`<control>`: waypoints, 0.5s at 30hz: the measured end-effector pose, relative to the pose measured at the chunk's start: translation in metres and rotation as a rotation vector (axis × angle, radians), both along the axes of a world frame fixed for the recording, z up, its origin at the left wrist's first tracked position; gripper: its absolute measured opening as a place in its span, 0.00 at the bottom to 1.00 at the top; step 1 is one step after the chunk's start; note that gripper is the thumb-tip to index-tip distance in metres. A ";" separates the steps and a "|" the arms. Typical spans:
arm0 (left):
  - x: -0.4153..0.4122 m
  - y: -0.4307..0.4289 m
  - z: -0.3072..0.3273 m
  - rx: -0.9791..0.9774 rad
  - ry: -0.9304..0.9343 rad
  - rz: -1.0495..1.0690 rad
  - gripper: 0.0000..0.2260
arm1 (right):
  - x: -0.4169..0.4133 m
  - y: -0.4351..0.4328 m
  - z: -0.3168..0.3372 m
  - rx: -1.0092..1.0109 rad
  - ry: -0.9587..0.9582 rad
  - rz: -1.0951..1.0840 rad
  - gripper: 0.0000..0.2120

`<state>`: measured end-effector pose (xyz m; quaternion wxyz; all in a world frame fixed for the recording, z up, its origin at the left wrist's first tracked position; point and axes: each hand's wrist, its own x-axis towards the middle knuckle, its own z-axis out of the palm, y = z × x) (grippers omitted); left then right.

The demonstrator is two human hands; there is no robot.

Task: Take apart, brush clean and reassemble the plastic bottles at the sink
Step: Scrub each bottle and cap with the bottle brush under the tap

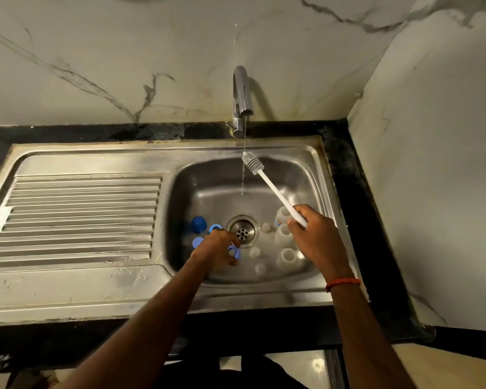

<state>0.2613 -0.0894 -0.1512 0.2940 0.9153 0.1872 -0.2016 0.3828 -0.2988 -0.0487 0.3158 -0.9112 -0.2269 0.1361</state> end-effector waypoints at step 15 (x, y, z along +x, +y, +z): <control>0.022 -0.018 -0.044 0.089 0.257 -0.182 0.13 | 0.019 -0.005 -0.046 -0.013 0.071 0.030 0.10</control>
